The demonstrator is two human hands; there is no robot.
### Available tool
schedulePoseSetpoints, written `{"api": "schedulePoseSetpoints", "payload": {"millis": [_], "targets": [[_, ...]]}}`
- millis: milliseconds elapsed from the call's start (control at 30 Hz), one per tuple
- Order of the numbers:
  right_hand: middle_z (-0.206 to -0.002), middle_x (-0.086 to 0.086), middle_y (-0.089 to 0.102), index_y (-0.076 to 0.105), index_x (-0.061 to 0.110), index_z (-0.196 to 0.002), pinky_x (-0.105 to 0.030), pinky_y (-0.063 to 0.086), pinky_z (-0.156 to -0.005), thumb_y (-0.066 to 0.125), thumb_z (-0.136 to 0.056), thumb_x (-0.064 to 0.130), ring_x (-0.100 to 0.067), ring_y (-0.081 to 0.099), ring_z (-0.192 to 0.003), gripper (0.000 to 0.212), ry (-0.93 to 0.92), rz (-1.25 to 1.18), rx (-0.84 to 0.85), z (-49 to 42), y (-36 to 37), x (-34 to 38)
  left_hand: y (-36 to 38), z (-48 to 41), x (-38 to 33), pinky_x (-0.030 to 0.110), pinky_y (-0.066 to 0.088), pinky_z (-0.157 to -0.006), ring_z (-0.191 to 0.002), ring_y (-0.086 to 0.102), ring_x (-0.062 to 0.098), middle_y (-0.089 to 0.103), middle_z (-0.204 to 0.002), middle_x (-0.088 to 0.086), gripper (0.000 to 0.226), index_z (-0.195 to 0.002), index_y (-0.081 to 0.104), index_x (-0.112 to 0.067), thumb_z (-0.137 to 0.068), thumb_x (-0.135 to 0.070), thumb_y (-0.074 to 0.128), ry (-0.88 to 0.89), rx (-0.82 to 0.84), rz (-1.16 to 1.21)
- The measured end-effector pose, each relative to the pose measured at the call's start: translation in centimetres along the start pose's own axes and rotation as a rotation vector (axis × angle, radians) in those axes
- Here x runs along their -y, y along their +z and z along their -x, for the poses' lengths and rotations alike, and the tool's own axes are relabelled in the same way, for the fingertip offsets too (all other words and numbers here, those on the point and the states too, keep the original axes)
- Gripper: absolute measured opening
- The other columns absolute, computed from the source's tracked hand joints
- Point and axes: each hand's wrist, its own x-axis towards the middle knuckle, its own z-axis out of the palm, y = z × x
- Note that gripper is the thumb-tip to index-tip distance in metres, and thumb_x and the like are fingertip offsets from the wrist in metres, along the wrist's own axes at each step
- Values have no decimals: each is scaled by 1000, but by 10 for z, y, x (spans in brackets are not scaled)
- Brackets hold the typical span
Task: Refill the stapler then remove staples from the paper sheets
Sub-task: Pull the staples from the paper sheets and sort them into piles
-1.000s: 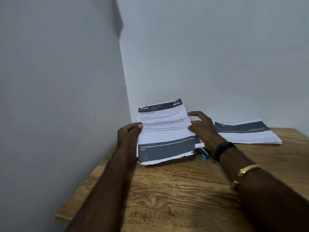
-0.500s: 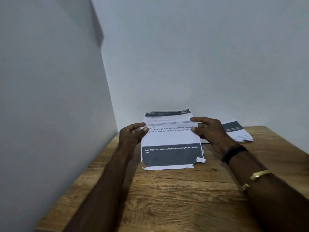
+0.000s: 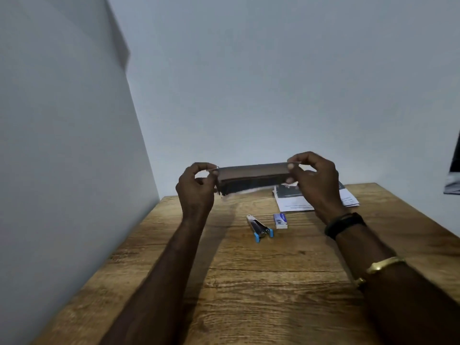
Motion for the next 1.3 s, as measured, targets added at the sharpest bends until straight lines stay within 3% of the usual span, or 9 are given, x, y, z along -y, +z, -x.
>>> {"api": "schedulePoseSetpoints", "payload": {"millis": [233, 400, 533, 700, 800, 900, 1033, 1167, 1300], "targets": [[-88, 3, 78, 78, 11, -83, -35, 62, -79, 74, -86, 8, -15, 74, -86, 5, -56, 98, 11, 5, 3, -5, 14, 0, 2, 31, 62, -84, -90, 69, 22, 71, -91, 10, 12, -81, 74, -9, -91, -14, 71, -348, -71, 462], [-87, 4, 77, 76, 19, -76, -18, 56, -77, 74, -84, 4, -5, 71, -85, 17, -32, 189, 91, 11, 1, -18, 18, 0, 17, 29, 60, -81, -91, 68, 21, 71, -96, 9, 36, -123, 67, 5, -87, 5, 70, -678, 102, 578], [-87, 3, 78, 81, 11, -80, -6, 47, -68, 72, -86, 9, -3, 69, -81, 11, 98, 365, 211, 14, 1, -25, 20, 7, 35, 18, 57, -60, -72, 63, 15, 70, -90, 8, 45, -127, 66, 2, -84, 17, 63, -651, 182, 321], [-94, -3, 78, 81, 10, -82, -26, 51, -76, 61, -86, 8, -20, 69, -94, 21, 157, 669, 313, 24, 9, -19, 31, 14, 50, 46, 55, -102, -114, 67, 35, 67, -129, 20, 55, -130, 66, -1, -78, 20, 67, -591, 180, 106], [-91, 1, 77, 79, 19, -81, -31, 54, -73, 60, -83, 16, -26, 68, -93, 19, 113, 794, 292, 30, 18, -3, 35, 17, 55, 46, 55, -104, -115, 68, 33, 68, -129, 15, 51, -127, 69, -6, -80, 12, 72, -590, 98, 79], [-79, 5, 73, 75, 20, -75, -27, 50, -64, 70, -77, 38, -21, 69, -82, 19, 187, 805, 435, 36, 32, 10, 36, 19, 54, 46, 56, -103, -113, 69, 29, 72, -124, 12, 36, -119, 73, -8, -85, 0, 75, -536, 10, 48], [-88, 3, 69, 68, 22, -88, -31, 52, -70, 75, -62, 77, -22, 66, -86, 61, 199, 970, 604, 52, 53, 11, 35, 20, 52, 44, 55, -103, -112, 69, 28, 72, -121, 13, 36, -118, 73, -8, -83, 3, 74, -529, -11, 46], [-86, -1, 65, 64, 19, -88, -28, 44, -63, 82, -62, 50, -25, 59, -79, 44, 164, 1023, 635, 57, 59, 6, 33, 21, 49, 46, 61, -92, -104, 69, 30, 67, -127, 15, 56, -130, 65, -8, -80, 18, 62, -620, 91, 103], [-68, -2, 73, 72, 12, -70, -23, 48, -53, 79, -62, 37, -21, 66, -62, 27, 409, 739, 759, 42, 50, 4, 30, 19, 49, 45, 60, -93, -104, 69, 32, 68, -124, 19, 59, -132, 63, -6, -80, 20, 56, -620, 156, 123]]}}
